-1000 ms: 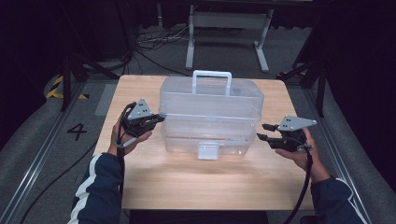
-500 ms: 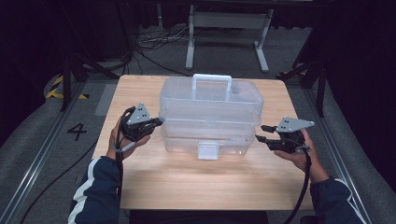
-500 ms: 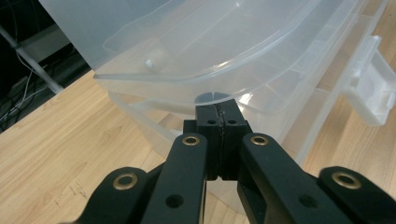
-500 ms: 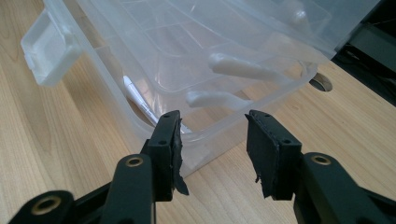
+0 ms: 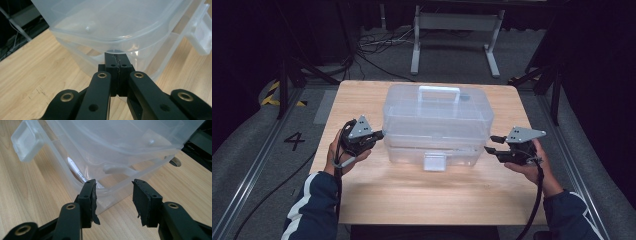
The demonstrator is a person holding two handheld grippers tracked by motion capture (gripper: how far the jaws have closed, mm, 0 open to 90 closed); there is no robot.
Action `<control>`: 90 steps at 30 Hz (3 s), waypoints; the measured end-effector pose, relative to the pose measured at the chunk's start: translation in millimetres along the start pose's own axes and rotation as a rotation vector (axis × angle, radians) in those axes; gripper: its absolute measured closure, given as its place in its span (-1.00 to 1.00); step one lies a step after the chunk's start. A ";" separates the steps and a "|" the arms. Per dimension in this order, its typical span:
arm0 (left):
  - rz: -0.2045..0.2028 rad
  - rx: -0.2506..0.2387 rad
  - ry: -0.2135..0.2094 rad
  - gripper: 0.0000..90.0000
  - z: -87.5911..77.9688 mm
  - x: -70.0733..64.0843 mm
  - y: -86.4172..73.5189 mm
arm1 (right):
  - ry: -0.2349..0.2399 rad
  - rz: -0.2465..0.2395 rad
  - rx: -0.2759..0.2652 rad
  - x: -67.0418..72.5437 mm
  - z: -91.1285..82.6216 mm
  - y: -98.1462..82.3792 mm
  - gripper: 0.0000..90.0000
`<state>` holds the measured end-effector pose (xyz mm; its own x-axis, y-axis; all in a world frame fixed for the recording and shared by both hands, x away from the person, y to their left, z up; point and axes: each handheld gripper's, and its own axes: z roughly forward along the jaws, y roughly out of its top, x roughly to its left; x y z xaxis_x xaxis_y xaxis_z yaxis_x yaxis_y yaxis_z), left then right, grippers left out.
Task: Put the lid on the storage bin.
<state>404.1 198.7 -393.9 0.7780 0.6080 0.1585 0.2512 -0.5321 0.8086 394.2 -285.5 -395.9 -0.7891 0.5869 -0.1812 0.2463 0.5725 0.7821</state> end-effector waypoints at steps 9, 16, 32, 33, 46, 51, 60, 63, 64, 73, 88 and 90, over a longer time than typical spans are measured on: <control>0.019 0.078 0.042 1.00 7.9 -5.5 -10.5 | -0.006 0.032 0.003 -0.8 -0.1 -5.2 0.11; 0.010 0.091 0.046 1.00 8.5 -5.8 -15.8 | -0.010 0.043 0.023 -1.4 2.6 -10.4 0.04; 0.030 0.091 0.035 1.00 3.8 -12.0 -23.8 | -0.007 0.022 0.027 2.0 3.7 -13.1 0.03; 0.033 0.098 0.036 0.98 3.7 -12.5 -24.9 | -0.010 0.015 0.031 2.5 3.4 -13.4 0.03; 0.074 0.169 0.027 0.49 -6.0 -24.9 -41.1 | -0.049 -0.077 0.087 9.2 -8.8 -19.5 -0.06; 0.060 0.209 0.036 0.22 -9.6 -28.1 -50.9 | -0.065 -0.099 0.098 11.1 -14.5 -26.1 -0.10; 0.036 0.241 0.073 -0.16 -17.5 -31.9 -65.6 | -0.083 -0.080 0.110 8.8 -22.5 -43.1 -0.12; 0.016 0.247 0.100 -0.33 -19.6 -32.1 -70.9 | -0.089 -0.066 0.119 7.3 -24.4 -51.0 -0.14; 0.011 0.249 0.099 -0.36 -20.7 -31.8 -73.3 | -0.092 -0.064 0.122 6.6 -25.0 -53.5 -0.16; -0.021 0.253 0.075 -0.47 -30.9 -28.9 -90.6 | -0.120 0.012 0.120 -2.0 -32.1 -80.4 -0.22; -0.087 0.260 0.049 -0.48 -40.5 -20.6 -118.0 | -0.144 0.159 0.102 -9.7 -40.4 -119.6 -0.26; -0.100 0.250 0.044 -0.48 -42.2 -18.5 -122.1 | -0.138 0.180 0.106 -10.9 -40.1 -124.2 -0.27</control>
<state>334.7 277.3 -471.6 0.7174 0.6874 0.1138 0.4646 -0.5936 0.6571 349.7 -385.9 -467.2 -0.6443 0.7537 -0.1298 0.4396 0.5039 0.7435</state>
